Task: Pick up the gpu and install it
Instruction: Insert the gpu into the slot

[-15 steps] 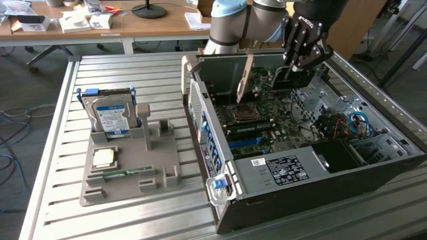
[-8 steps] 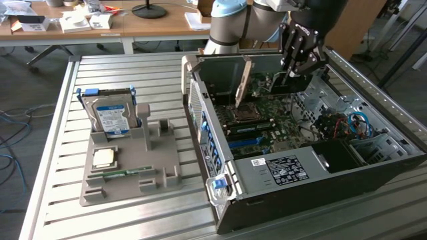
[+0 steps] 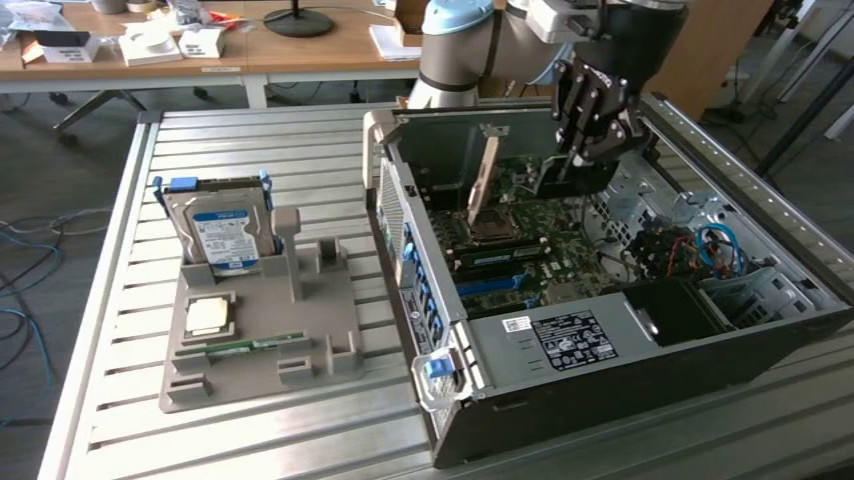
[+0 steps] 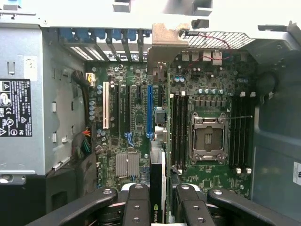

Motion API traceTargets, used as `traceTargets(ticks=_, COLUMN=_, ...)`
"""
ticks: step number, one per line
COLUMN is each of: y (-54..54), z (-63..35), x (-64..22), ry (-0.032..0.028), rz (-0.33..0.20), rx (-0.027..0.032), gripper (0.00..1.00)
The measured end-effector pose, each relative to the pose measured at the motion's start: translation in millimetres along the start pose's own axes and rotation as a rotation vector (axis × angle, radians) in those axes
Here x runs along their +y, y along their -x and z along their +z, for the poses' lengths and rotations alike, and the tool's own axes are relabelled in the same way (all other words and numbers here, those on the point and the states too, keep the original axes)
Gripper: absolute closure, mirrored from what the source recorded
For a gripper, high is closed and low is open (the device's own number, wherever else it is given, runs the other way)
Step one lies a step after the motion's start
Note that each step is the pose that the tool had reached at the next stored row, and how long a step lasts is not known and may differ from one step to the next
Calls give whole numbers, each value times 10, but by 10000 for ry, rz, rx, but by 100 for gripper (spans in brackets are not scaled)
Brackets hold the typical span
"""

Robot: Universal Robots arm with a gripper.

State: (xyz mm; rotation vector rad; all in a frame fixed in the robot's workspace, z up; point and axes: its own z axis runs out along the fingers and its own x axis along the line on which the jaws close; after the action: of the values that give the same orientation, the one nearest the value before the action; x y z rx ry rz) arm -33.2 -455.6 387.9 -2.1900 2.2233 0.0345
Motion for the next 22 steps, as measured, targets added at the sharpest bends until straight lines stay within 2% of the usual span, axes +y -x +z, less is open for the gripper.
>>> traceTargets(ticks=22, y=-11, z=393, x=28, ry=-3, rz=-234, rx=2, gripper=74)
